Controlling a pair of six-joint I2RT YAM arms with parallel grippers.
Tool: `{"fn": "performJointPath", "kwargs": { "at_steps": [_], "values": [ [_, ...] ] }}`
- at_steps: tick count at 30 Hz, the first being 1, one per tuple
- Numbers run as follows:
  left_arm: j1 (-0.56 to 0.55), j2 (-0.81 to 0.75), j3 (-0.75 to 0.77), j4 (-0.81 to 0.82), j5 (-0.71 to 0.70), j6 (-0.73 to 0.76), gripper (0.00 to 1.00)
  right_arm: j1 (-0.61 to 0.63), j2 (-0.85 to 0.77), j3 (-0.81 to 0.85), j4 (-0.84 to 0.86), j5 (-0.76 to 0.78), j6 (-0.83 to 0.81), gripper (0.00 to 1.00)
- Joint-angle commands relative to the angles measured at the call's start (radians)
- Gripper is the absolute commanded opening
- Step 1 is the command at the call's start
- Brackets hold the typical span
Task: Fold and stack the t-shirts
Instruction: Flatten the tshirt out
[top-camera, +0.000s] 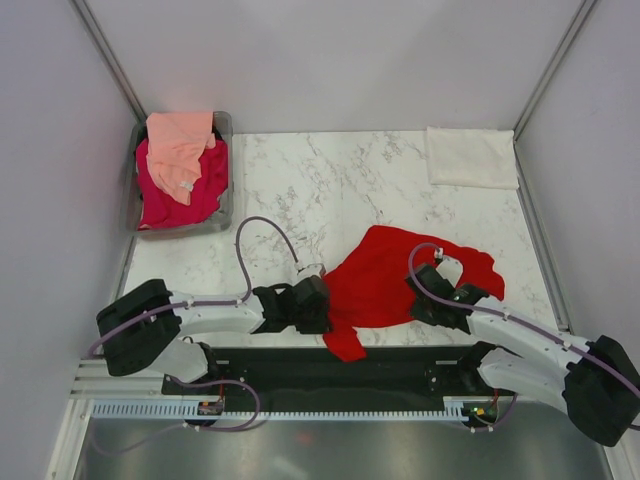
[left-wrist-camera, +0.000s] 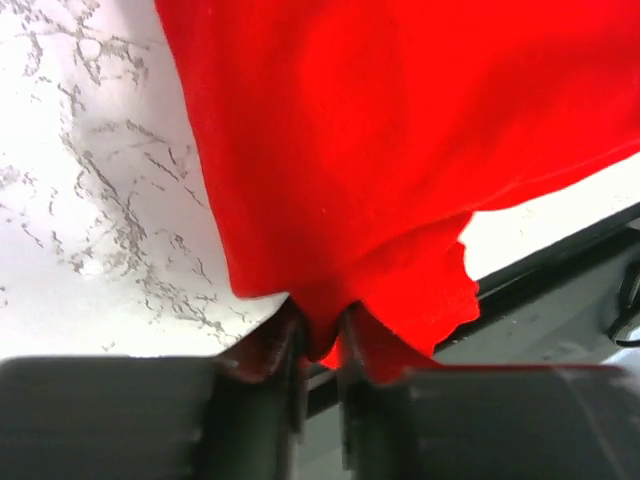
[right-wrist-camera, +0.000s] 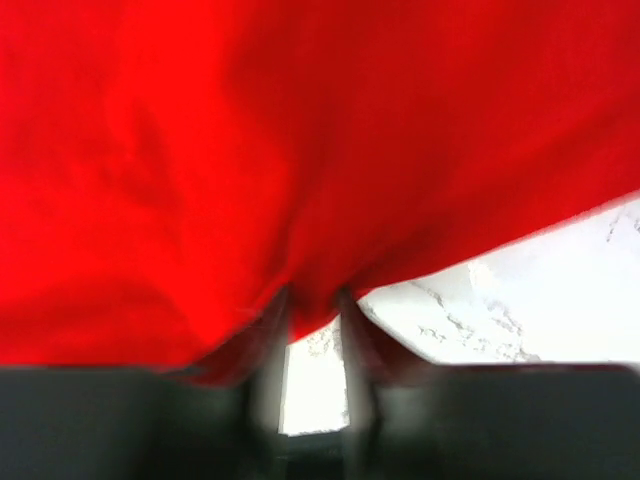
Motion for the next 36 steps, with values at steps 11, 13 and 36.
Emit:
{"fn": "performJointPath", "kwargs": {
  "at_steps": [11,13,36],
  "values": [
    [-0.018,-0.303,0.222,-0.451,-0.146,0.073,0.02,0.002,-0.231,0.224,-0.277,0.085,0.008,0.0],
    [-0.018,-0.386,0.318,-0.578,-0.152,0.115,0.02,0.003,-0.301,0.291,-0.369,0.074,0.013,0.0],
    [0.687,-0.207,0.491,-0.695,0.265,0.598,0.04,-0.422,0.5,0.949,-0.282,-0.052,-0.501,0.32]
  ]
}}
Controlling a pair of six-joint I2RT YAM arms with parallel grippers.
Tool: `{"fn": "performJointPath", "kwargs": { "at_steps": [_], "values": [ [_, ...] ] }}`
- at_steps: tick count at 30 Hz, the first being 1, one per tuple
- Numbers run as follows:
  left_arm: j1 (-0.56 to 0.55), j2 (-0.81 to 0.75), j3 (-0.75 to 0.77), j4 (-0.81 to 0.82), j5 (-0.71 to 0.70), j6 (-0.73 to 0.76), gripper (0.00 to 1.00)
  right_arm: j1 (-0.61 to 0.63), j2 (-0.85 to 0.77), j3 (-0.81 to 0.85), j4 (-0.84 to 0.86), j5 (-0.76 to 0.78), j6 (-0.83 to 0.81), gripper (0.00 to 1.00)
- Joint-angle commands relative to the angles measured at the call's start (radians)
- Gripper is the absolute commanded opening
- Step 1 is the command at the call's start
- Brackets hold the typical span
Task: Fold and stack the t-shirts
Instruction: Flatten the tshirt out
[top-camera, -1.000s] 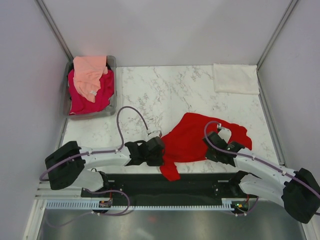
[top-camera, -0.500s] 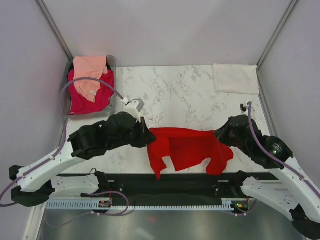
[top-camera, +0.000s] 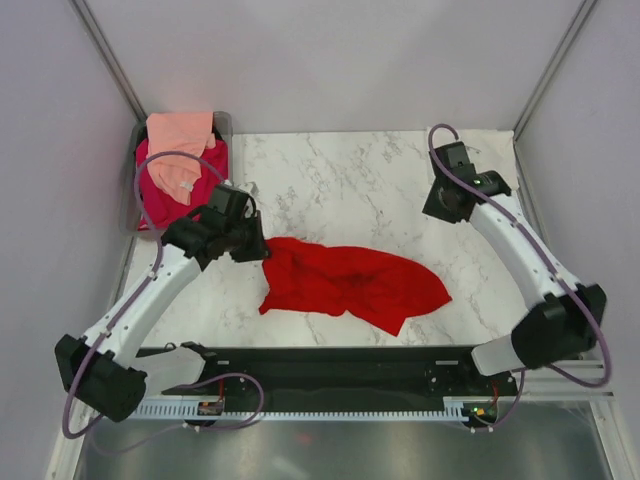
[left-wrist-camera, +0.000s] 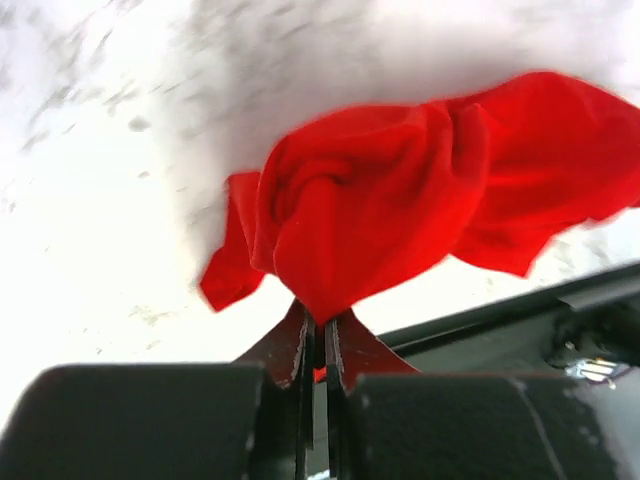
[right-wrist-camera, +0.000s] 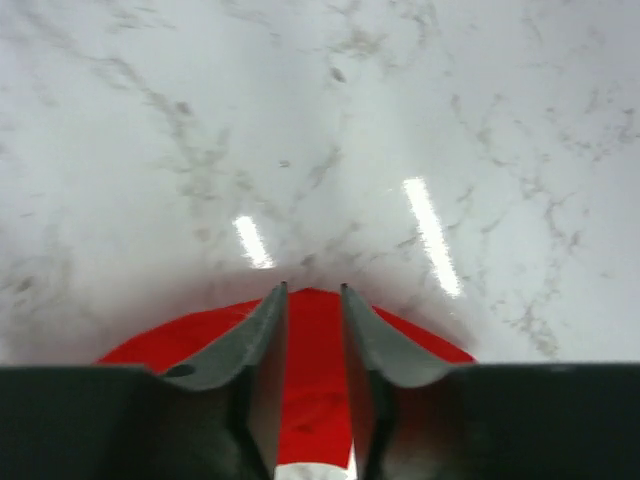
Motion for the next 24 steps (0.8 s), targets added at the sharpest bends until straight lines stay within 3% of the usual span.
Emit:
{"fn": "performJointPath", "kwargs": {
  "at_steps": [1,4,5,8,16,19,24],
  "values": [
    [0.156,0.093,-0.079,0.03,0.141,0.128,0.07,-0.082,0.159,0.034,0.0,-0.05,-0.169,0.4],
    [0.203,0.104,-0.099,0.033,0.149,0.136,0.57,-0.081,0.094,0.064,-0.013,-0.033,-0.172,0.56],
    [0.203,0.091,-0.104,0.036,0.14,0.136,0.8,-0.081,0.062,0.051,-0.013,-0.034,-0.168,0.59],
    [0.201,0.042,-0.121,0.042,0.074,0.135,0.96,-0.062,-0.073,-0.022,-0.014,-0.103,-0.142,0.6],
    [0.183,-0.09,-0.292,0.053,0.026,0.022,0.8,0.238,-0.369,-0.548,0.123,-0.191,0.105,0.57],
    [0.166,-0.146,-0.366,0.071,-0.036,-0.042,0.72,0.302,-0.39,-0.663,0.197,-0.207,0.17,0.55],
    [0.155,-0.151,-0.372,0.019,-0.16,-0.175,0.62,0.381,-0.339,-0.677,0.24,-0.191,0.203,0.54]
  ]
}}
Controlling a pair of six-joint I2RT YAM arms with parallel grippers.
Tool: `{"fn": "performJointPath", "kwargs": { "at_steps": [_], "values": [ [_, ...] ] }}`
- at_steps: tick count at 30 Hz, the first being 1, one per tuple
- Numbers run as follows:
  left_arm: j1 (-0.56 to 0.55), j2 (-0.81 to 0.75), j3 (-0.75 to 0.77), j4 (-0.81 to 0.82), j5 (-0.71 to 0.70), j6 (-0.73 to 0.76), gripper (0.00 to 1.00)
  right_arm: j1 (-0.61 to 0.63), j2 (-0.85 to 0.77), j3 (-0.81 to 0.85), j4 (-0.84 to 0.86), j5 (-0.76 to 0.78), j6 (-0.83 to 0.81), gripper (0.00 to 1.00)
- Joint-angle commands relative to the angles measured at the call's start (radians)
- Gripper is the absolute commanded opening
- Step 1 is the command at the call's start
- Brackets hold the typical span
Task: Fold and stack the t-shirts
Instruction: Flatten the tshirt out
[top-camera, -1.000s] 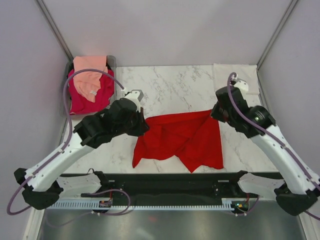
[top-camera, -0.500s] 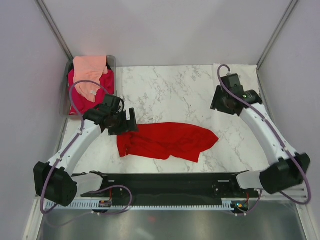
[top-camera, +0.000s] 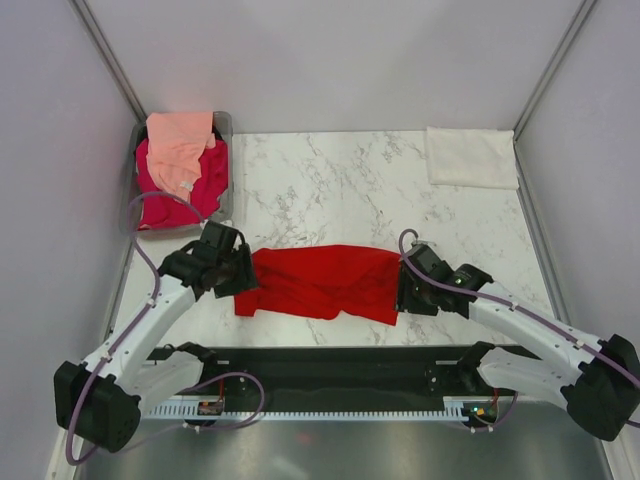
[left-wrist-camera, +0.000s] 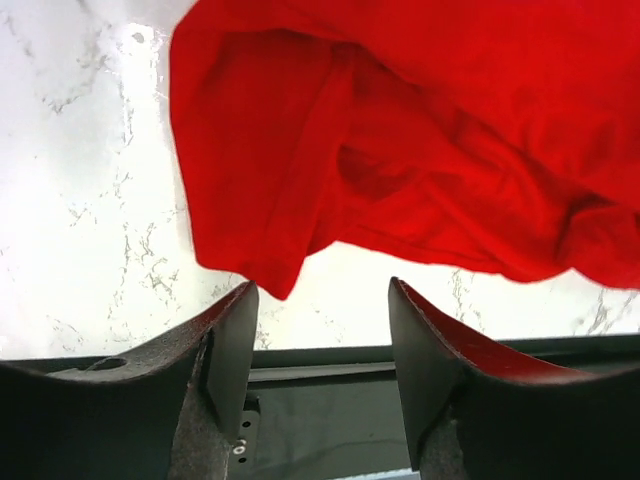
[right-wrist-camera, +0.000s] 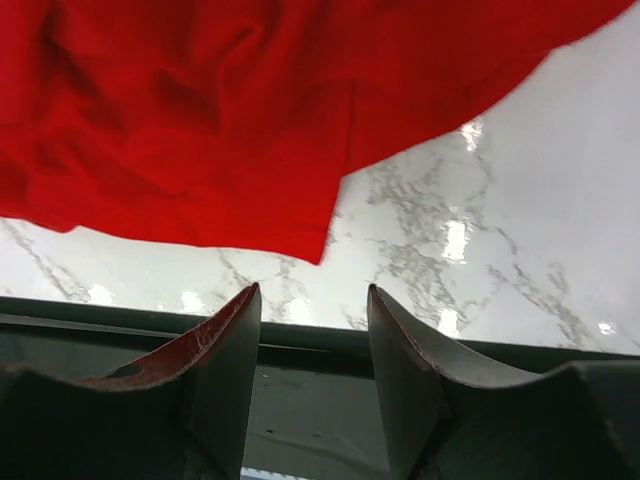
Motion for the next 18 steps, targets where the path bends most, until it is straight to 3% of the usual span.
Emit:
{"fn": "performJointPath", "kwargs": {
  "at_steps": [1,11,18],
  "values": [
    [-0.006,-0.016,-0.023,0.011,-0.099,-0.159,0.61,0.044,0.007,0.026,0.119,0.011,0.071,0.54],
    [-0.169,-0.016,-0.18,0.077,-0.226,-0.357,0.55,0.063,-0.012,-0.013,0.142,0.012,0.073,0.54],
    [-0.187,-0.003,-0.199,0.081,-0.26,-0.383,0.49,0.064,-0.02,-0.035,0.153,0.009,0.065,0.55]
  ]
}}
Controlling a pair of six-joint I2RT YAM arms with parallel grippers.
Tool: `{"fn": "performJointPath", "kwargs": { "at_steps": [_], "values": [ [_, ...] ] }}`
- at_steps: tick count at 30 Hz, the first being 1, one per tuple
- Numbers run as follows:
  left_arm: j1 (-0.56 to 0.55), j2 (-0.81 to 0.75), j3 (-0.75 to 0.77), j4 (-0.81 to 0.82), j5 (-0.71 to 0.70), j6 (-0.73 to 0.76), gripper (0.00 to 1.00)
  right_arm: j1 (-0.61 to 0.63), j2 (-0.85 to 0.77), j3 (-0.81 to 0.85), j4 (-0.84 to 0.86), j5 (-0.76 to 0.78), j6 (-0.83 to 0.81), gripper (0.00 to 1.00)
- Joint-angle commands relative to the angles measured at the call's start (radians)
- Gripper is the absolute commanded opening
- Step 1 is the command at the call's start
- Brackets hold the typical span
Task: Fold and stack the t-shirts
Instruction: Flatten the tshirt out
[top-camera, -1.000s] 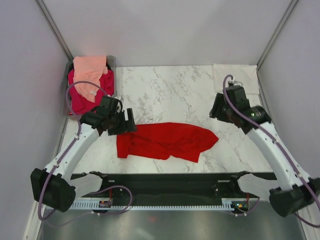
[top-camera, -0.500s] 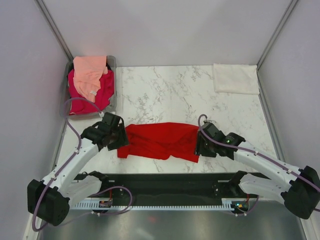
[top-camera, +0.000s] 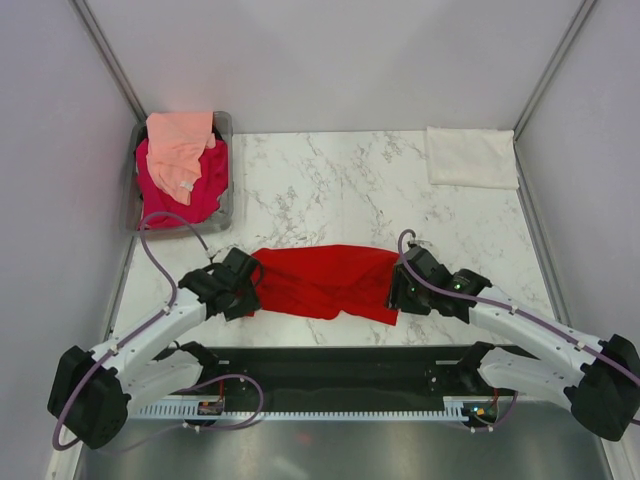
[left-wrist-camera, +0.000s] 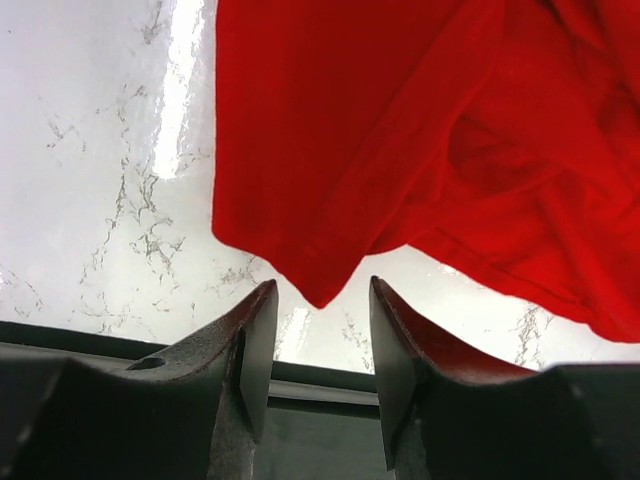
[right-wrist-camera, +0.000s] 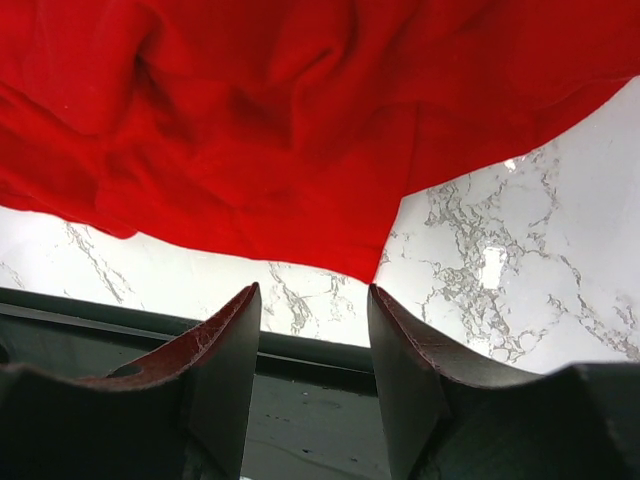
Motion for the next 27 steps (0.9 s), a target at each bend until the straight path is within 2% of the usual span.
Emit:
{"fn": "performJointPath", "kwargs": {
  "at_steps": [1,9,12,15,18,19,21,22,27],
  "values": [
    [-0.008,0.015,-0.003,0.034,-0.057,-0.06,0.48,0.005,-0.004,-0.005,0.025,0.013,0.002,0.55],
    [-0.01,0.052,-0.024,0.082,-0.062,-0.054,0.47,0.005,-0.006,-0.016,0.029,0.027,-0.002,0.54],
    [-0.01,0.057,-0.035,0.106,-0.059,-0.05,0.44,0.005,-0.003,-0.025,0.037,0.027,-0.004,0.54],
    [-0.008,0.072,-0.043,0.123,-0.054,-0.05,0.37,0.005,0.002,-0.034,0.046,0.027,-0.004,0.54],
    [-0.01,0.075,-0.041,0.142,-0.051,-0.047,0.24,0.005,0.007,-0.042,0.051,0.027,-0.004,0.54],
    [-0.01,0.075,-0.04,0.145,-0.051,-0.044,0.17,0.005,0.007,-0.045,0.054,0.025,-0.004,0.54],
    [-0.01,0.069,-0.03,0.145,-0.051,-0.034,0.1,0.003,0.01,-0.046,0.057,0.025,-0.002,0.54],
    [-0.01,0.065,-0.026,0.142,-0.05,-0.03,0.02,0.005,0.011,-0.049,0.058,0.025,-0.002,0.53],
    [-0.01,0.009,0.014,0.119,-0.021,-0.016,0.02,0.005,0.027,-0.071,0.084,0.013,0.004,0.53]
  ]
}}
